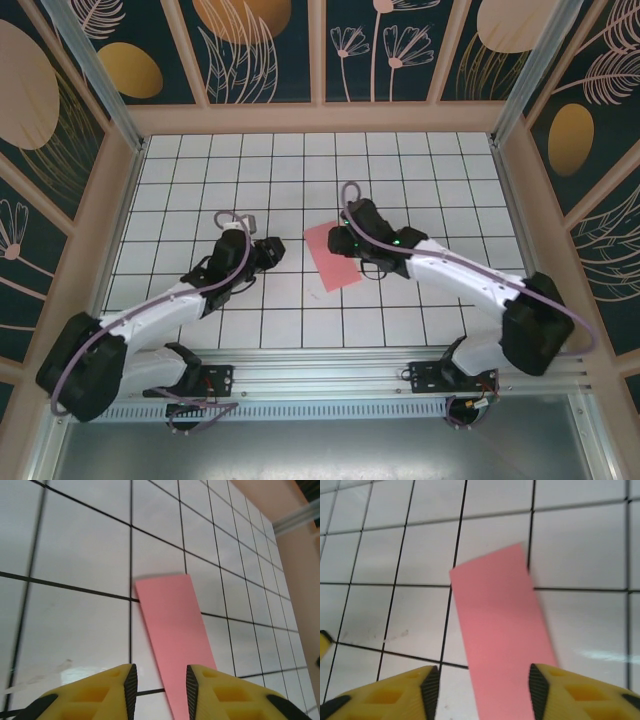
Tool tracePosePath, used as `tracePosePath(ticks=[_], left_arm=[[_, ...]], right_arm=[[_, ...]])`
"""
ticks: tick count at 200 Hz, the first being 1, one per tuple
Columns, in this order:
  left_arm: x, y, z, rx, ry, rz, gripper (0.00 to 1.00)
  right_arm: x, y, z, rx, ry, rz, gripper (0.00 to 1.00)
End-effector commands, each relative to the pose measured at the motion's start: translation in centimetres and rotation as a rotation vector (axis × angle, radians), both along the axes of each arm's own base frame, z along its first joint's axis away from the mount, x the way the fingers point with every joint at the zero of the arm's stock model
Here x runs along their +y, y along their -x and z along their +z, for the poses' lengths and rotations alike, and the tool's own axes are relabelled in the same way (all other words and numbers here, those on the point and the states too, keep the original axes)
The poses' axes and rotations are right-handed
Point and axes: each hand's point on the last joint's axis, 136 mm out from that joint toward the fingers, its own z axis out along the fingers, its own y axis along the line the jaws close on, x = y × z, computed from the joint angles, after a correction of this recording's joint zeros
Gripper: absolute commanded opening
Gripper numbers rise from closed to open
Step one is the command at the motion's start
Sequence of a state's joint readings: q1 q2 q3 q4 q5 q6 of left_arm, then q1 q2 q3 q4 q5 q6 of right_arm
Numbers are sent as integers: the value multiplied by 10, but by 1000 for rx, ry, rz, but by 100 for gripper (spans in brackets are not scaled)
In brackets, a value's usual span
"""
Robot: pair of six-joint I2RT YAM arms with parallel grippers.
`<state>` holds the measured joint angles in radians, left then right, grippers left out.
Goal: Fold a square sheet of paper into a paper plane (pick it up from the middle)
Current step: Turn over the paper at the center of the table, then third fold the triangle at the center of the table.
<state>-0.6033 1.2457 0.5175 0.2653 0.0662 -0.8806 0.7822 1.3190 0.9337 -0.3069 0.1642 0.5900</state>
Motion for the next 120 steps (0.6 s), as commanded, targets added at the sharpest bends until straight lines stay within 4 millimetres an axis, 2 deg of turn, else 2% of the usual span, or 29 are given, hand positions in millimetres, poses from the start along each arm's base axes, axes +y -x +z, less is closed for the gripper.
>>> tracePosePath(ticks=[1, 8, 17, 21, 35, 39, 44, 51, 80, 103, 112, 114, 120], left_arm=[[-54, -1, 19, -15, 81, -204, 32], [-59, -3, 14, 7, 70, -213, 31], [-64, -6, 9, 18, 64, -219, 30], [-65, -6, 7, 23, 65, -220, 30], [-68, -9, -4, 47, 61, -218, 31], [-69, -10, -7, 54, 57, -220, 31], [-70, -11, -12, 71, 44, -218, 31], [-72, -11, -19, 93, 19, -220, 31], [-76, -14, -43, 162, -22, -197, 34], [-82, -19, -57, 209, -35, -200, 37], [-85, -21, -54, 206, -26, -203, 37], [-85, -21, -63, 226, -35, -202, 37], [-86, -21, -67, 235, -33, -199, 37]], right_arm=[[-42, -16, 24, -153, -95, -120, 75], [-57, -20, 22, -156, -139, -149, 82], [-64, -21, 19, -154, -207, -127, 82], [-74, -25, 17, -147, -232, -149, 82], [-88, -28, 2, -82, -286, -188, 81], [-89, -29, 1, -81, -283, -172, 77], [-89, -30, -1, -73, -281, -157, 66], [-90, -31, -6, -52, -279, -158, 56], [-72, -26, -23, 9, -278, -39, 55], [-55, -22, -46, 134, -281, 45, 58], [-48, -19, -52, 174, -294, 78, 58], [-47, -19, -54, 183, -296, 82, 58], [-44, -18, -57, 198, -302, 93, 58]])
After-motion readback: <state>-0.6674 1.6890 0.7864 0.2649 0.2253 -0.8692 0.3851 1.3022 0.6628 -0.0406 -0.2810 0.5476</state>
